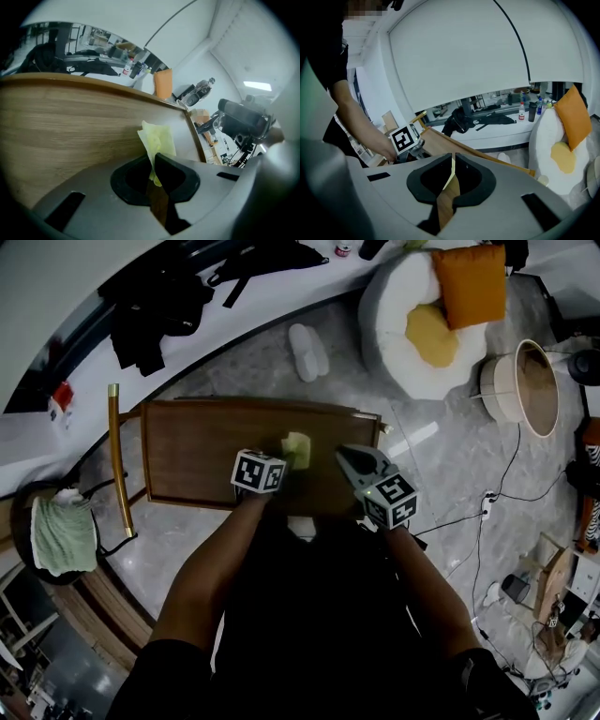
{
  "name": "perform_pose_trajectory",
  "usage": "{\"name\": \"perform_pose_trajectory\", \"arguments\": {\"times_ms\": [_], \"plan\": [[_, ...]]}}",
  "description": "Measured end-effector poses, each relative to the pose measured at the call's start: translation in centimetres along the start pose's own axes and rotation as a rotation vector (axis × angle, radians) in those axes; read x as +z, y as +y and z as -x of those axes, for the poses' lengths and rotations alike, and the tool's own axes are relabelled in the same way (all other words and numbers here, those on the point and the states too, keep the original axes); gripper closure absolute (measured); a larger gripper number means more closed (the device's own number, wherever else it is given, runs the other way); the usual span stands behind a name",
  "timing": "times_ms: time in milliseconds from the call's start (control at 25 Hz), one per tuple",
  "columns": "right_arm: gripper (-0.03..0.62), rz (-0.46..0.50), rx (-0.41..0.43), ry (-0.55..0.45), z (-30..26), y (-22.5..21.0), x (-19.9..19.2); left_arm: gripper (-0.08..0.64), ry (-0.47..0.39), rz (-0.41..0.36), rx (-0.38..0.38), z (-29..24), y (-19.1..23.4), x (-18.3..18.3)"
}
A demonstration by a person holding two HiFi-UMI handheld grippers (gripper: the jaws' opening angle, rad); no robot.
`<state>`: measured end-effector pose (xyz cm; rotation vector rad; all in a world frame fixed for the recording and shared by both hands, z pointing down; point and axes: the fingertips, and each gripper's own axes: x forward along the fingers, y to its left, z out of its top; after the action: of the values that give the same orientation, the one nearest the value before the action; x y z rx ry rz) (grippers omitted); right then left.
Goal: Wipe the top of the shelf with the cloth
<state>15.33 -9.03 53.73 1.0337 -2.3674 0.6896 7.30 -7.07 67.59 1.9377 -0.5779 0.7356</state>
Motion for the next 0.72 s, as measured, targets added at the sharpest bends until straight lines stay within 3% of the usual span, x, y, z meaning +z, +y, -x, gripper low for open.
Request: {"name": "perform_pose_trajectory", "arguments": {"times_ms": [720], "plan": [[0.563, -0.077, 0.046, 0.021, -10.2, 8.0, 1.6, 0.531, -0.049, 0.088, 0.142, 10.7, 12.8, -3.2]]}}
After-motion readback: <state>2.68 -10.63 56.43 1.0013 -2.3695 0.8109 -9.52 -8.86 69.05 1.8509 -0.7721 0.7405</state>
